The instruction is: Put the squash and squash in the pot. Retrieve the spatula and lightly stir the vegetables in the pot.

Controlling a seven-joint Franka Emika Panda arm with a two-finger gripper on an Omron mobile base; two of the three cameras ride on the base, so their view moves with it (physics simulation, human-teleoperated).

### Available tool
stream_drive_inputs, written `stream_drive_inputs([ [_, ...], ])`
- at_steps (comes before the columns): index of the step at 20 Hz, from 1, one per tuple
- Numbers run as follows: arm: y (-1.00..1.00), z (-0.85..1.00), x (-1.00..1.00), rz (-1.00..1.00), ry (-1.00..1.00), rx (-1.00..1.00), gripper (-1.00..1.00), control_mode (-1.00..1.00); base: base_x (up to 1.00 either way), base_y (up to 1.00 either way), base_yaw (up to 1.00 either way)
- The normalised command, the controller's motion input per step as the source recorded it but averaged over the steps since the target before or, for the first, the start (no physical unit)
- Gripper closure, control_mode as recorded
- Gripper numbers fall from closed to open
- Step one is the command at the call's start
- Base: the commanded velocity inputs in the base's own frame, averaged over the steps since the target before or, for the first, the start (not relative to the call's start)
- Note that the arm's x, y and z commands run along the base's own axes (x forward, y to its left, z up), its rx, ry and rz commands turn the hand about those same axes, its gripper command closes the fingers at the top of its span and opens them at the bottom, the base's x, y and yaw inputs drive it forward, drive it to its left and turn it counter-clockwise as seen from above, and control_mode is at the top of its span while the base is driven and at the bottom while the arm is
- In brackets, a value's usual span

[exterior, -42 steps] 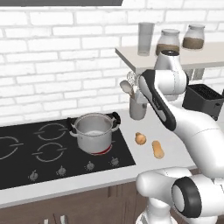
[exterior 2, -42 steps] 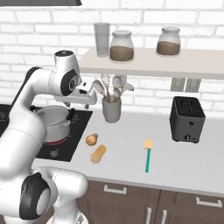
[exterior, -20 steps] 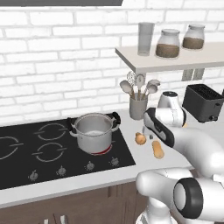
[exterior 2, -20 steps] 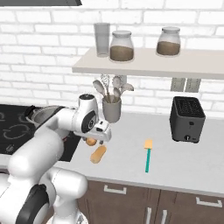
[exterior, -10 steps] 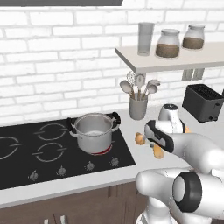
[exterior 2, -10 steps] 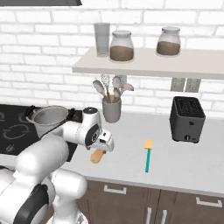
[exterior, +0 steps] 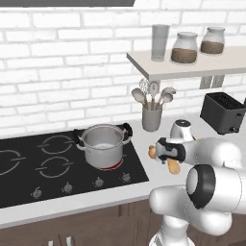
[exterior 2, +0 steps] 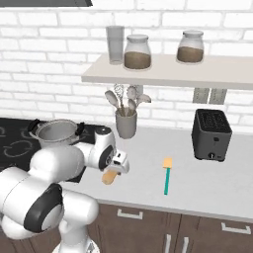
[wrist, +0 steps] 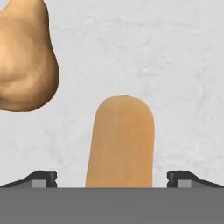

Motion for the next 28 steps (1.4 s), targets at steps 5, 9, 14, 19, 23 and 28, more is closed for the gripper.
stream_drive_inputs([
  [5, 0.0, -0.22, 0.1, 0.0, 0.0, 0.0, 1.0, -1.0, 0.0, 0.0, 0.0],
  [9, 0.0, -0.05, 0.03, 0.0, 0.0, 0.0, 1.0, -1.0, 0.0, 0.0, 0.0],
  [14, 0.0, 0.53, -0.33, 0.0, -0.23, 0.0, 1.0, -1.0, 0.0, 0.0, 0.0],
  [19, 0.26, 1.0, -0.68, 0.0, -0.32, 0.0, 1.0, -1.0, 0.0, 0.0, 0.0],
  [23, 0.94, 1.0, -0.28, 0.0, -0.11, 0.0, 1.0, -1.0, 0.0, 0.0, 0.0],
  [28, 1.0, 1.0, -0.03, 0.0, -0.05, 0.0, 1.0, -1.0, 0.0, 0.0, 0.0],
])
